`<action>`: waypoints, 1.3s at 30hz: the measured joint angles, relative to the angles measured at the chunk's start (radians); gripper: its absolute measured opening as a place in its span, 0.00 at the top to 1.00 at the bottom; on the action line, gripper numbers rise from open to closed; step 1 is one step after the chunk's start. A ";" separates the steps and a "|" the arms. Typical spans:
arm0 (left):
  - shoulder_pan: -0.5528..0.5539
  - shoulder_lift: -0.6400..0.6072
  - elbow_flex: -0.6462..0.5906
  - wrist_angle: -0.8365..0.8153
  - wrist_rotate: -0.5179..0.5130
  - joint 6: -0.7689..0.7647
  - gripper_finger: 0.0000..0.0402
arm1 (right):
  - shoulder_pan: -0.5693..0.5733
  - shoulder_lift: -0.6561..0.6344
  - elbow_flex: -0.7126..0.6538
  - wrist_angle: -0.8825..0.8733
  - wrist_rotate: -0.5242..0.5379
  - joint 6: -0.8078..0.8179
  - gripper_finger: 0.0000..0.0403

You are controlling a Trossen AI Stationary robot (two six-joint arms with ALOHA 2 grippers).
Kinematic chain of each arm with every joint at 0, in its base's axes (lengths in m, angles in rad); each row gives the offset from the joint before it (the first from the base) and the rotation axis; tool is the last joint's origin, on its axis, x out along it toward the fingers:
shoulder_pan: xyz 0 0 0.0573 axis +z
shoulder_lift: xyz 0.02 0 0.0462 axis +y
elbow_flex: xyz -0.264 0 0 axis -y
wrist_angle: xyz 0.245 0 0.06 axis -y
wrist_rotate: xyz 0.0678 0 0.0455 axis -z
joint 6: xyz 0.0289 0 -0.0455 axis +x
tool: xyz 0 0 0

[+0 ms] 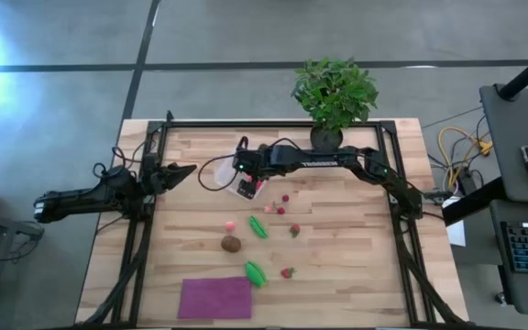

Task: Pick and placing Produce into tupperware
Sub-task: Put the top strawberry into the transparent bin

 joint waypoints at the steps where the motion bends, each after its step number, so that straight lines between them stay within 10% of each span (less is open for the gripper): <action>1: 0.000 0.000 0.000 -0.001 0.000 0.000 0.50 | 0.003 -0.007 0.021 -0.021 0.023 -0.012 0.17; 16: 0.000 0.000 -0.005 -0.005 0.000 0.000 0.50 | 0.089 -0.183 -0.016 -0.517 0.254 0.124 0.19; 29: 0.000 0.000 -0.006 -0.005 0.000 0.001 0.50 | 0.291 -0.471 -0.489 -0.369 0.240 0.517 0.19; 39: 0.000 0.000 -0.006 -0.005 0.000 0.000 0.50 | 0.400 -0.464 -0.631 -0.194 0.129 0.717 0.19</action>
